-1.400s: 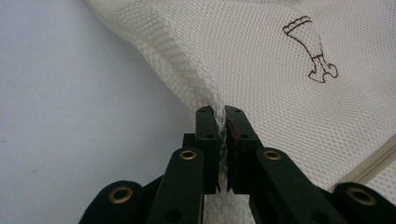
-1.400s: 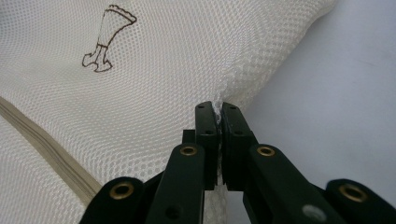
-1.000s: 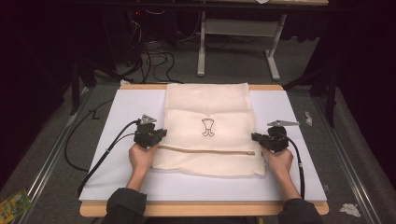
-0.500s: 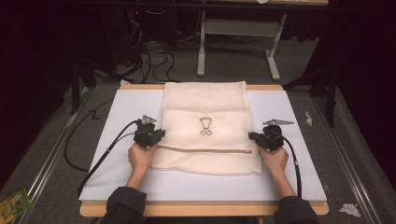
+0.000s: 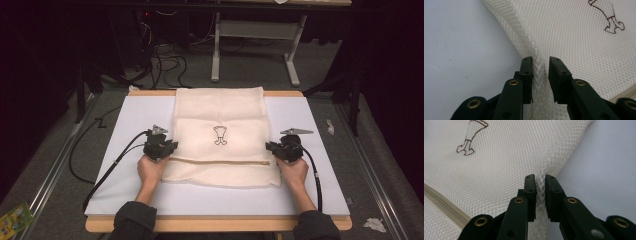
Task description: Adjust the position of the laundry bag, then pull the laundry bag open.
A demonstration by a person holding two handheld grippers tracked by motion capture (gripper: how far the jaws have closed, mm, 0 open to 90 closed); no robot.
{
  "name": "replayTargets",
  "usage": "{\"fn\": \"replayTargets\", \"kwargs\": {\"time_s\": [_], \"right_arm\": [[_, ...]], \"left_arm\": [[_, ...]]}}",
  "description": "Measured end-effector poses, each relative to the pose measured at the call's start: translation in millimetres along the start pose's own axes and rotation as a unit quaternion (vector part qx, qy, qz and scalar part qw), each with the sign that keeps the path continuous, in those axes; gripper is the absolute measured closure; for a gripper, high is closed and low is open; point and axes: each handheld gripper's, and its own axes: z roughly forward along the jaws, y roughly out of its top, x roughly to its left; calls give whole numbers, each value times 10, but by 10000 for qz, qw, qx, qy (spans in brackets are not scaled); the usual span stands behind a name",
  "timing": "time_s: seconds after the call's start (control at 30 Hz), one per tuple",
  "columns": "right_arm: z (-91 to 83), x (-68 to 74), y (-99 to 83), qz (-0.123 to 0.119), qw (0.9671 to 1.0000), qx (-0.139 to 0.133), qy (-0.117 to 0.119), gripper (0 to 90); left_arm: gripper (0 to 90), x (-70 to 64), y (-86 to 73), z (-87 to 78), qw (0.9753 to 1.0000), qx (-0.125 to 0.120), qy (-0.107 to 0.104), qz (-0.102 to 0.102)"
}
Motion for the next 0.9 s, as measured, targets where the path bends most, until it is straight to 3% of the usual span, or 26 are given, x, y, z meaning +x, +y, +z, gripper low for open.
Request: {"fn": "replayTargets", "kwargs": {"time_s": [0.1, 0.33, 0.53, 0.9], "right_arm": [[-25, -12, -3, 23, 10000, -36, -55, 732], [-67, -30, -59, 82, 9997, -177, -139, 577], [-131, 4, -86, 7, 9995, -279, -169, 535], [-272, 61, -191, 6, 9995, -293, -103, 490]], "left_arm": [[629, -18, -6, -8, 10000, -52, 22, 17], [532, -63, -29, -55, 9996, -165, 147, 162], [498, -103, -72, -138, 9991, -265, 194, 255], [473, -259, -181, -287, 9980, -477, 12, 414]]}}
